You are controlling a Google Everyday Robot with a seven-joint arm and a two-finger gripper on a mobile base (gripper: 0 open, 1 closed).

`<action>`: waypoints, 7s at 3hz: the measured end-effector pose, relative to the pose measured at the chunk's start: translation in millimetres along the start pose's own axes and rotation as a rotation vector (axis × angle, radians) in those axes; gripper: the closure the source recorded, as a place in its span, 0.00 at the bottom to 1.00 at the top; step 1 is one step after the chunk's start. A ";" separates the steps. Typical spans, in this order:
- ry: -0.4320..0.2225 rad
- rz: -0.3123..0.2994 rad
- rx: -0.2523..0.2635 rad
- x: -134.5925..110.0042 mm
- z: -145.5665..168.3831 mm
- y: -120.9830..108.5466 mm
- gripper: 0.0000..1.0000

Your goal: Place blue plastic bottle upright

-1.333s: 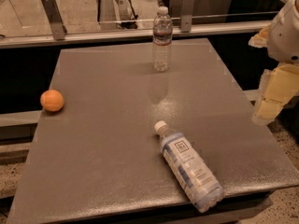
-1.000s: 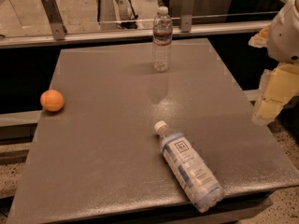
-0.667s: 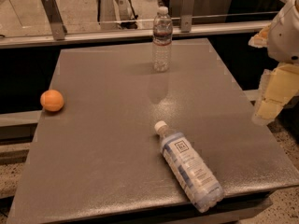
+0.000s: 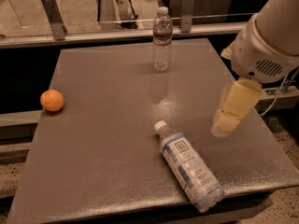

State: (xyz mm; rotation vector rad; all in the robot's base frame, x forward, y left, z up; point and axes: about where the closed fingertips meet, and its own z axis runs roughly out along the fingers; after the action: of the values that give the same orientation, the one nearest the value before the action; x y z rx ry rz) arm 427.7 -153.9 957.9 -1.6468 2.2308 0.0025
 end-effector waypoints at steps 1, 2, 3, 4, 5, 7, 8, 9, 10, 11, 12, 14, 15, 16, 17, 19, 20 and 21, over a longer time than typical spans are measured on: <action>-0.058 0.157 -0.040 -25.9 14.4 10.4 0.00; -0.068 0.308 -0.068 -38.8 24.8 17.4 0.00; -0.008 0.400 -0.056 -51.2 39.1 34.2 0.00; 0.079 0.440 -0.039 -53.0 63.3 53.6 0.00; 0.166 0.467 -0.026 -43.7 87.2 66.1 0.00; 0.251 0.526 -0.055 -31.0 124.8 87.6 0.18; 0.253 0.550 -0.045 -28.6 129.3 87.1 0.41; 0.237 0.560 -0.021 -29.8 123.8 77.8 0.65; 0.207 0.560 -0.008 -33.8 118.3 68.0 0.88; 0.121 0.541 -0.002 -40.9 110.0 53.4 1.00; -0.007 0.480 0.026 -50.3 93.1 31.7 1.00; -0.348 0.341 0.091 -71.3 40.8 -12.5 1.00; -0.346 0.282 0.090 -75.0 41.4 -8.4 1.00; -0.344 0.284 0.091 -74.8 41.4 -8.6 1.00; -0.370 0.279 0.113 -77.5 33.8 -13.5 1.00; -0.672 0.304 0.115 -87.0 29.7 -92.4 1.00; -0.857 0.251 0.087 -105.0 27.4 -123.2 1.00; -1.006 0.156 0.070 -125.8 24.4 -130.7 1.00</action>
Offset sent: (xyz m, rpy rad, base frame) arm 0.0033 0.0664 -0.0290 0.2548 0.1984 -0.4596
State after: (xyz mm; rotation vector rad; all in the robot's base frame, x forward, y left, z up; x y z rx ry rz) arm 587.0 -74.0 999.5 -1.0459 1.5213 0.6341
